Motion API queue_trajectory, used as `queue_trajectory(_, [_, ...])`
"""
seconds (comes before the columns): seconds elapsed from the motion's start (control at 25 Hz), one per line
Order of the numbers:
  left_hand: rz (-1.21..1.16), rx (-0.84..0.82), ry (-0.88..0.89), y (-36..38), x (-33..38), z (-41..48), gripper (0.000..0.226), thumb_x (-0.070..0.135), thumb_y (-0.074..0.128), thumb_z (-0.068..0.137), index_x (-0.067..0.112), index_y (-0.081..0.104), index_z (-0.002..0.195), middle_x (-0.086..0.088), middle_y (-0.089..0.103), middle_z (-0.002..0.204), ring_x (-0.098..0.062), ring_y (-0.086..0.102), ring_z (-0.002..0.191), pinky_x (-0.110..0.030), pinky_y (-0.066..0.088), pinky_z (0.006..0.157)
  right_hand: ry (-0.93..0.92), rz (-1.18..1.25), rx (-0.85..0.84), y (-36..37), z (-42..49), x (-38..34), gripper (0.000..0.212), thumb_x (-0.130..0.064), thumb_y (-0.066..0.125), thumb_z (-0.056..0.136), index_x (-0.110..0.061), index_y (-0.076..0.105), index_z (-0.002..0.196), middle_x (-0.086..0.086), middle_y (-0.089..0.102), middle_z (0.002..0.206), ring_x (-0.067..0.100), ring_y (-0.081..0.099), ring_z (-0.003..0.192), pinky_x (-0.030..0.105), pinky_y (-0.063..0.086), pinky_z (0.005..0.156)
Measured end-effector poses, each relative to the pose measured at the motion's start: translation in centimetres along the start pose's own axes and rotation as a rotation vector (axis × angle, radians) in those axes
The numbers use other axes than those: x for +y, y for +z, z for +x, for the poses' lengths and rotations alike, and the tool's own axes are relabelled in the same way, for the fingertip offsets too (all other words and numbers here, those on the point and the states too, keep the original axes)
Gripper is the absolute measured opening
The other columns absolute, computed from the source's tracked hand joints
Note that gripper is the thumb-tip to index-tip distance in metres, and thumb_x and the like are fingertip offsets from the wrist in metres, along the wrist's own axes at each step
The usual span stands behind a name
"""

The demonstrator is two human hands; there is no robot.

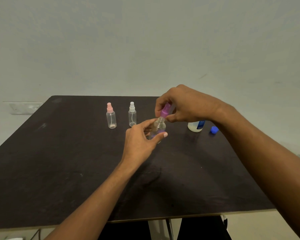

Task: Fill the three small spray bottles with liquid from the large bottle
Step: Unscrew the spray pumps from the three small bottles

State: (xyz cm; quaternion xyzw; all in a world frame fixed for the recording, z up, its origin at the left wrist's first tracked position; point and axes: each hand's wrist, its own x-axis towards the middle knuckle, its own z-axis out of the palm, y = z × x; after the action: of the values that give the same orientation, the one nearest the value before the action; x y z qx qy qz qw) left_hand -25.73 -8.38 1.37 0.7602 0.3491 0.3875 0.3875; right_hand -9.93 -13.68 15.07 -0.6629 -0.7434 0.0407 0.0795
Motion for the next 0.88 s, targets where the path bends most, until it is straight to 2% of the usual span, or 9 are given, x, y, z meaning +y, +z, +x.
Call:
queue_trajectory(0.08, [0.001, 0.003, -0.004, -0.1, -0.3, 0.0, 0.058, 0.038, 0.089, 0.079, 0.028, 0.069, 0.133, 0.014, 0.075, 0.114, 0.007, 0.068, 0.101, -0.014, 0.055, 0.092, 0.023, 0.011, 0.021, -0.8, -0.4, 0.4, 0.023, -0.019, 0.083, 0.087, -0.031, 0.077, 0.105, -0.019, 0.066, 0.097, 0.001, 0.064, 0.091, 0.012, 0.048, 0.074])
queue_trajectory(0.2, [0.014, 0.006, -0.013, -0.2, -0.8, 0.1, 0.058, 0.037, 0.089, 0.078, 0.028, 0.069, 0.132, 0.013, 0.075, 0.115, 0.003, 0.069, 0.104, -0.024, 0.058, 0.097, 0.045, 0.029, 0.061, -1.9, -1.3, 1.1, 0.024, -0.021, 0.085, 0.086, -0.035, 0.076, 0.103, -0.020, 0.068, 0.099, 0.002, 0.067, 0.095, 0.023, 0.056, 0.081])
queue_trajectory(0.44, [0.041, 0.013, -0.019, -0.3, -1.5, -0.1, 0.054, 0.038, 0.090, 0.077, 0.030, 0.069, 0.127, 0.024, 0.067, 0.101, 0.014, 0.063, 0.094, -0.004, 0.049, 0.083, 0.147, 0.133, 0.177, -2.8, -4.4, 2.8, 0.022, -0.025, 0.087, 0.084, -0.038, 0.072, 0.095, -0.020, 0.071, 0.097, 0.000, 0.067, 0.093, 0.028, 0.060, 0.083])
queue_trajectory(0.56, [0.024, 0.025, 0.003, -0.4, -1.9, -0.3, 0.051, 0.039, 0.090, 0.076, 0.030, 0.071, 0.123, 0.023, 0.072, 0.104, 0.011, 0.067, 0.096, -0.007, 0.053, 0.087, 0.233, 0.265, 0.276, -1.2, -6.2, 3.3, 0.021, -0.027, 0.090, 0.080, -0.034, 0.073, 0.090, -0.013, 0.076, 0.092, 0.005, 0.072, 0.084, 0.033, 0.064, 0.080])
queue_trajectory(0.68, [0.001, 0.036, 0.022, -0.4, -2.2, -0.5, 0.048, 0.038, 0.091, 0.076, 0.030, 0.073, 0.120, 0.021, 0.075, 0.103, 0.012, 0.069, 0.097, -0.007, 0.053, 0.088, 0.331, 0.382, 0.347, 0.9, -7.3, 3.7, 0.020, -0.031, 0.092, 0.076, -0.033, 0.075, 0.086, -0.012, 0.076, 0.085, 0.004, 0.075, 0.079, 0.047, 0.066, 0.073])
queue_trajectory(0.72, [-0.009, 0.036, 0.025, -0.3, -2.2, -0.5, 0.048, 0.037, 0.092, 0.076, 0.029, 0.074, 0.120, 0.021, 0.075, 0.103, 0.011, 0.069, 0.097, -0.008, 0.054, 0.088, 0.347, 0.394, 0.371, 1.5, -7.5, 3.8, 0.020, -0.032, 0.093, 0.076, -0.032, 0.075, 0.086, -0.012, 0.076, 0.084, 0.004, 0.075, 0.079, 0.043, 0.067, 0.072])
queue_trajectory(0.76, [-0.018, 0.036, 0.027, -0.3, -2.2, -0.5, 0.048, 0.037, 0.092, 0.076, 0.028, 0.074, 0.119, 0.020, 0.076, 0.103, 0.011, 0.069, 0.097, -0.009, 0.055, 0.088, 0.351, 0.392, 0.396, 2.0, -7.6, 4.0, 0.019, -0.033, 0.093, 0.076, -0.031, 0.076, 0.086, -0.011, 0.076, 0.083, 0.003, 0.074, 0.078, 0.032, 0.065, 0.069])
queue_trajectory(0.8, [-0.026, 0.036, 0.028, -0.2, -2.3, -0.4, 0.048, 0.037, 0.092, 0.076, 0.028, 0.074, 0.120, 0.020, 0.076, 0.104, 0.010, 0.069, 0.098, -0.011, 0.055, 0.089, 0.352, 0.390, 0.418, 2.5, -7.7, 4.0, 0.019, -0.033, 0.092, 0.077, -0.030, 0.076, 0.086, -0.011, 0.076, 0.083, 0.000, 0.073, 0.076, 0.018, 0.059, 0.064])
queue_trajectory(0.88, [-0.040, 0.029, 0.020, -0.1, -2.3, -0.4, 0.047, 0.036, 0.092, 0.076, 0.029, 0.074, 0.118, 0.023, 0.075, 0.103, 0.012, 0.069, 0.099, -0.010, 0.054, 0.090, 0.376, 0.409, 0.447, 3.6, -7.8, 3.8, 0.019, -0.034, 0.092, 0.077, -0.028, 0.077, 0.086, -0.011, 0.077, 0.081, -0.004, 0.071, 0.071, 0.007, 0.049, 0.057])
